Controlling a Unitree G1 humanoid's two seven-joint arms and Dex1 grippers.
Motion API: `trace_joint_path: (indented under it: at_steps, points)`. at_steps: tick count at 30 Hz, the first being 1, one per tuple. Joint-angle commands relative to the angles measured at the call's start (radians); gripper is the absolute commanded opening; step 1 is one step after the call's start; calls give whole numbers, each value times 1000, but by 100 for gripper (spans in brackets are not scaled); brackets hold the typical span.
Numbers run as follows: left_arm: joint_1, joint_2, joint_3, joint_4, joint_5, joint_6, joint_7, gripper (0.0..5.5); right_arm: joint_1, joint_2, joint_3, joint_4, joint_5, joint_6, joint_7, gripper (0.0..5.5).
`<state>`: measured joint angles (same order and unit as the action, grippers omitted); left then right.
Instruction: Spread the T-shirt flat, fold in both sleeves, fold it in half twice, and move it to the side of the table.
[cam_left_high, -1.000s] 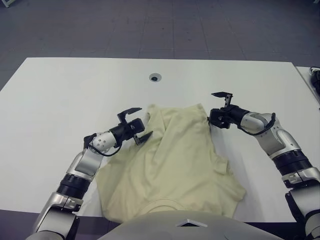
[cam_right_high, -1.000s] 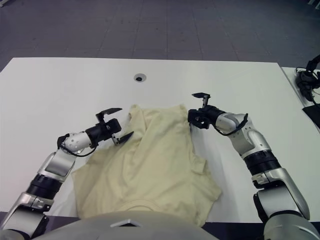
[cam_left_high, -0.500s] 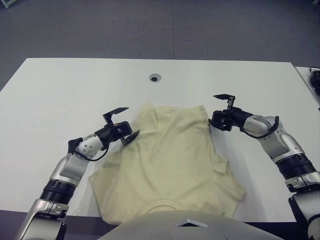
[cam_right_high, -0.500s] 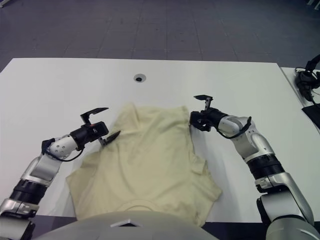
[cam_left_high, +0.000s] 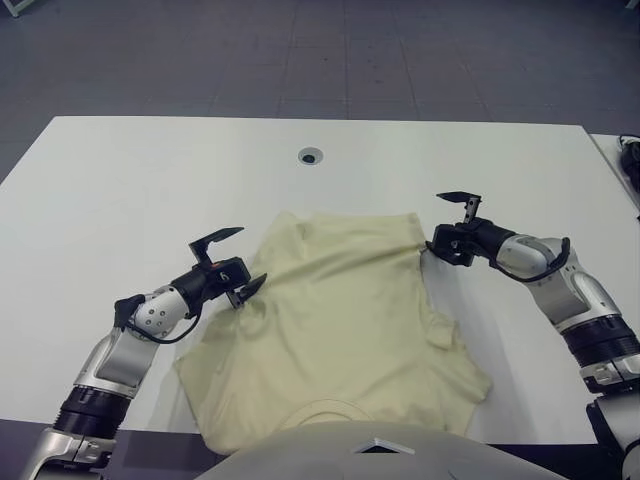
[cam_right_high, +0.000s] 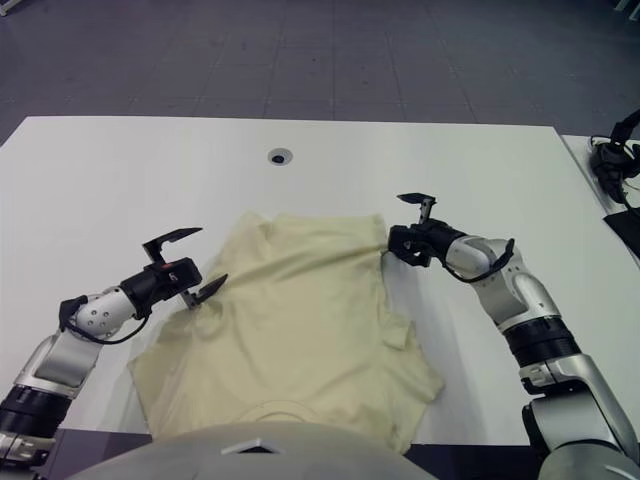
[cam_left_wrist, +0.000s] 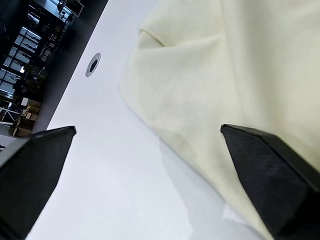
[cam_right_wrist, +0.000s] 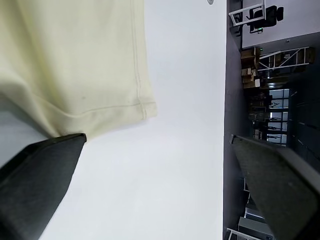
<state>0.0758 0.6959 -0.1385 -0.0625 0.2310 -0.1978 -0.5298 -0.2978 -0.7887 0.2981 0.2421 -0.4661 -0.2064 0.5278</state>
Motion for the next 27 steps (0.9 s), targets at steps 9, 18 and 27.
trace_joint_path:
  at_steps: [9,18,27]
  points:
    - [-35,4,83,-136,-156,113,-94,540,59,-20,-88,-153,109,97,114,538]
    - [-193,-35,54,-77,-165,148,-128,540,-55,13,-83,-87,60,108,83,538]
    - [-440,-148,-68,216,-44,98,-62,540,-154,95,-23,12,25,72,63,538]
